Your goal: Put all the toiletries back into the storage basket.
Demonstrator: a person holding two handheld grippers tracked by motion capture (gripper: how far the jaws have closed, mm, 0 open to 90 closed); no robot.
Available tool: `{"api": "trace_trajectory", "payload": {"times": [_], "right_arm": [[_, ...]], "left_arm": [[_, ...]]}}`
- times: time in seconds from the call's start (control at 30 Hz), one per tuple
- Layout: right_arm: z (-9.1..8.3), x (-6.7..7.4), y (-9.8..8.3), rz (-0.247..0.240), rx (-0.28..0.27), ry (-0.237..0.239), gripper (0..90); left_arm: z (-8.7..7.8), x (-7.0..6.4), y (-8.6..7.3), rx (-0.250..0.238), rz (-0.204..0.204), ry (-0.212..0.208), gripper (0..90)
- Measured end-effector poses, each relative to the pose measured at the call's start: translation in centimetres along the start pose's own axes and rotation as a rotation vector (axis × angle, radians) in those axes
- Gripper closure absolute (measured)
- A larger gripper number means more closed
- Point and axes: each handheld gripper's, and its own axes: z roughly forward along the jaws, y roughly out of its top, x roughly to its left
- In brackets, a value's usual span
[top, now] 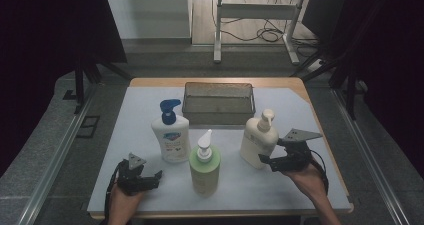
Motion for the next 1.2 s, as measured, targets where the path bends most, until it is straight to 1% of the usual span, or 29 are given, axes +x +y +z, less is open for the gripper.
{"api": "trace_trajectory", "payload": {"times": [0.27,0.37,0.43,0.57,0.6,0.67,0.7,0.73,0.77,0.8,0.93,1.03,1.2], "right_arm": [[0.6,0.2,1.1,0.001,-0.011,0.007,18.0],[0.9,0.1,1.6,-0.003,-0.017,-0.002,20.1],[1.0,0.1,1.9,-0.005,-0.016,-0.010,21.6],[1.2,0.0,2.3,-0.008,-0.015,-0.010,24.0],[1.4,0.1,2.5,-0.013,-0.015,-0.009,26.0],[1.5,0.1,2.6,-0.013,-0.015,-0.008,26.8],[1.6,0.2,2.7,-0.017,-0.014,-0.007,30.5],[1.6,0.2,2.8,-0.020,-0.012,-0.003,32.3],[1.6,0.2,2.8,-0.020,-0.012,-0.003,32.3],[1.7,0.3,3.0,-0.034,-0.004,-0.008,36.9],[1.7,0.4,3.2,-0.045,0.012,-0.022,37.9],[1.7,0.5,3.3,-0.041,0.024,-0.029,38.3],[1.6,0.6,3.8,-0.047,0.031,-0.039,38.6]], "left_arm": [[0.0,0.0,0.0,-0.001,-0.002,0.000,11.3],[0.0,0.0,0.0,-0.002,-0.003,-0.001,11.3],[0.0,0.0,0.0,0.001,0.005,0.000,11.3],[0.0,0.0,0.0,0.002,0.006,0.000,11.3],[0.0,0.0,0.0,-0.002,0.002,0.000,11.3],[0.0,0.0,0.0,-0.003,0.001,-0.001,11.3],[0.0,0.0,0.0,-0.003,0.004,-0.001,11.3],[0.0,0.0,0.0,-0.003,0.001,0.000,11.3],[0.0,0.0,0.0,-0.003,0.001,0.000,11.3],[0.0,0.0,0.0,-0.003,0.001,0.000,11.3],[0.0,0.0,0.0,-0.003,0.001,0.000,11.3],[0.0,0.0,0.0,-0.001,0.003,0.000,11.3],[0.0,0.0,0.0,-0.003,0.001,-0.001,11.3]]}}
